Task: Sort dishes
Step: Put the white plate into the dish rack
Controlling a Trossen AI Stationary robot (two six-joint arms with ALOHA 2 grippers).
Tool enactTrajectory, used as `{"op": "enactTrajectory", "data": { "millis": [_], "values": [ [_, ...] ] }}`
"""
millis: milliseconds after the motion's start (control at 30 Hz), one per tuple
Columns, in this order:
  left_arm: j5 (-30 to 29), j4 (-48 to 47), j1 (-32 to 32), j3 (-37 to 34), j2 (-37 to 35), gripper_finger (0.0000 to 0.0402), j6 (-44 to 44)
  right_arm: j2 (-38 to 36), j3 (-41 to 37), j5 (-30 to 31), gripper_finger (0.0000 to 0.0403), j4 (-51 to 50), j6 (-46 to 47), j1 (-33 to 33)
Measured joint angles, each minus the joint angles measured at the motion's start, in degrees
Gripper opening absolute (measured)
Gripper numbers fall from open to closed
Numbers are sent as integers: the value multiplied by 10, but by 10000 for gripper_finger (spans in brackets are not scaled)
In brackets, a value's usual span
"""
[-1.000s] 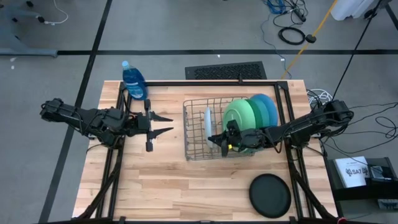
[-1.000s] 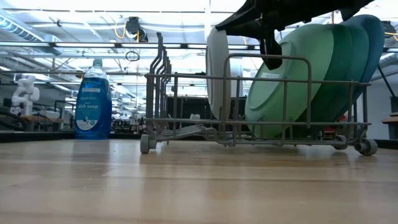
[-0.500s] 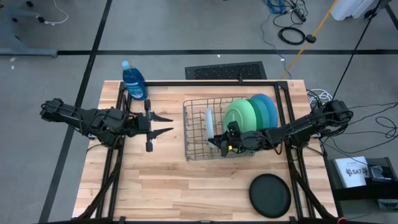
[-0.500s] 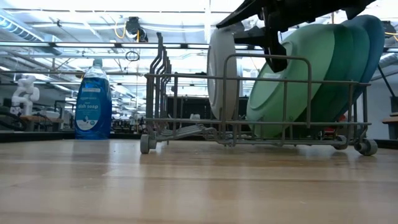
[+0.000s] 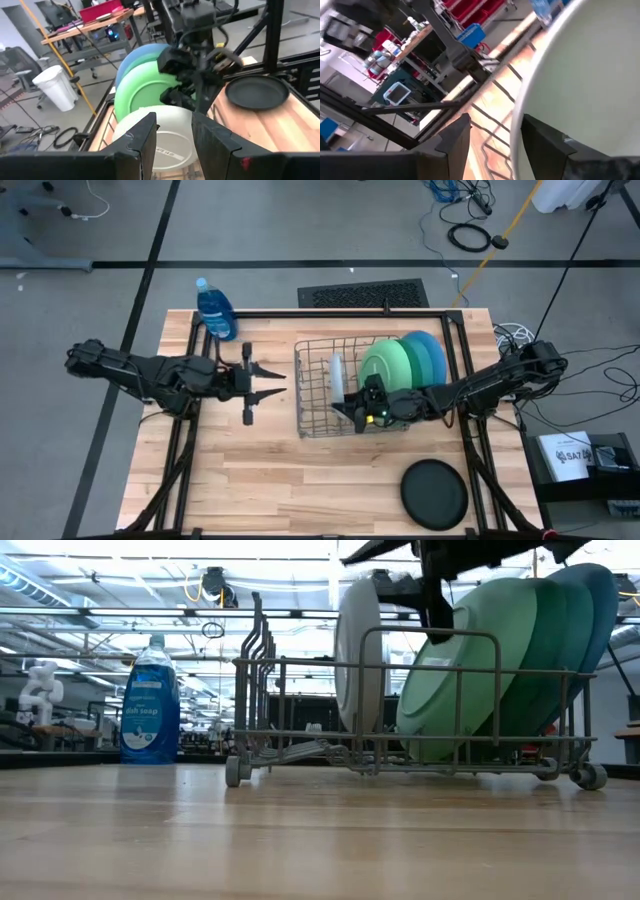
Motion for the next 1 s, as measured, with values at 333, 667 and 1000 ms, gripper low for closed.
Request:
{"op": "enactTrajectory", "data": {
  "millis": [333, 667, 1000],
  "values": [
    [50, 10, 21, 0, 12, 127, -5, 0, 58, 0, 169, -68, -42, 0],
    [51, 8, 46, 0, 82, 127, -8, 0, 68, 34, 169, -105, -25, 0],
    [79, -22, 107, 0, 146, 127, -5, -1, 68, 45, 169, -61, -117, 18]
  ]
}}
